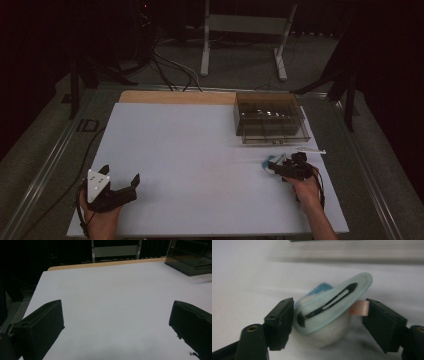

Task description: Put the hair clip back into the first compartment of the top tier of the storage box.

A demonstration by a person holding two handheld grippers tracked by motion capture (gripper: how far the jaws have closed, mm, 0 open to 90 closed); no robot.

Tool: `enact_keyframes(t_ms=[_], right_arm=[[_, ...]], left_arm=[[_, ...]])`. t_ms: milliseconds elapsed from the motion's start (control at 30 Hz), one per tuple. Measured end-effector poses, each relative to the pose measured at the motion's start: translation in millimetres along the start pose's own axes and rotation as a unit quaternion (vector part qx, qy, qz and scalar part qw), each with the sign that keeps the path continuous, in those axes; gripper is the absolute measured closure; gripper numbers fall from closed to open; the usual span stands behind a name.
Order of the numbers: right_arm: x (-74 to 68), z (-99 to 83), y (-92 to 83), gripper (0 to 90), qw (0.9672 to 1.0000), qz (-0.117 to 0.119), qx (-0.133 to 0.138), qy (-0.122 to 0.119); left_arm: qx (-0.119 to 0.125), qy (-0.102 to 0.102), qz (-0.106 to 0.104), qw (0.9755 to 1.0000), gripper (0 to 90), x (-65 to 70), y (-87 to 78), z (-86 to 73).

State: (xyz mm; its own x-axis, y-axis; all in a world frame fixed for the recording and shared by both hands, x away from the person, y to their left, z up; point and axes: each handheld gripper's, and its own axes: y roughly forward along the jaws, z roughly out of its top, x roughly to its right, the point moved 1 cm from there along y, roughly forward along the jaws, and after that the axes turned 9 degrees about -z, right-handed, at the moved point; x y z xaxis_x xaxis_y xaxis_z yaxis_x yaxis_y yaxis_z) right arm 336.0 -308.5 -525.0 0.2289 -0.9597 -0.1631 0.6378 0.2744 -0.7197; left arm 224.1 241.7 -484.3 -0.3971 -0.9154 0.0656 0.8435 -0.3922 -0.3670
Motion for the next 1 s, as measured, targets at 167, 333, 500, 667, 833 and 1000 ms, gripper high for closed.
enact_keyframes(t_ms=[167,333,500,667,833,1000], right_arm=[[-1.3,0.5,-1.6,34.1,0.9999,0.008,0.001,-0.009],[-5.7,-0.5,-2.3,42.2,0.9996,0.016,-0.005,-0.024],[-10.5,-0.8,-3.7,47.2,0.9992,0.014,-0.007,-0.036],[-11.6,-1.2,-5.2,49.6,0.9994,0.013,-0.006,-0.032],[-11.3,-1.4,-6.7,49.9,0.9996,0.010,-0.003,-0.025],[-10.9,-1.8,-8.1,50.0,0.9998,0.010,0.000,-0.017]], left_arm=[[-0.001,0.002,0.000,1.0000,1.1,0.9,0.5,0.1],[-0.001,0.001,0.000,1.0000,1.1,0.6,0.5,0.0],[-0.001,0.002,0.000,1.0000,1.1,0.8,0.4,0.0],[0.000,0.001,0.000,1.0000,1.1,0.6,0.3,0.1],[0.000,0.001,0.000,1.0000,1.1,0.6,0.3,0.1],[-0.002,0.002,0.000,1.0000,1.1,0.6,0.4,0.0]])
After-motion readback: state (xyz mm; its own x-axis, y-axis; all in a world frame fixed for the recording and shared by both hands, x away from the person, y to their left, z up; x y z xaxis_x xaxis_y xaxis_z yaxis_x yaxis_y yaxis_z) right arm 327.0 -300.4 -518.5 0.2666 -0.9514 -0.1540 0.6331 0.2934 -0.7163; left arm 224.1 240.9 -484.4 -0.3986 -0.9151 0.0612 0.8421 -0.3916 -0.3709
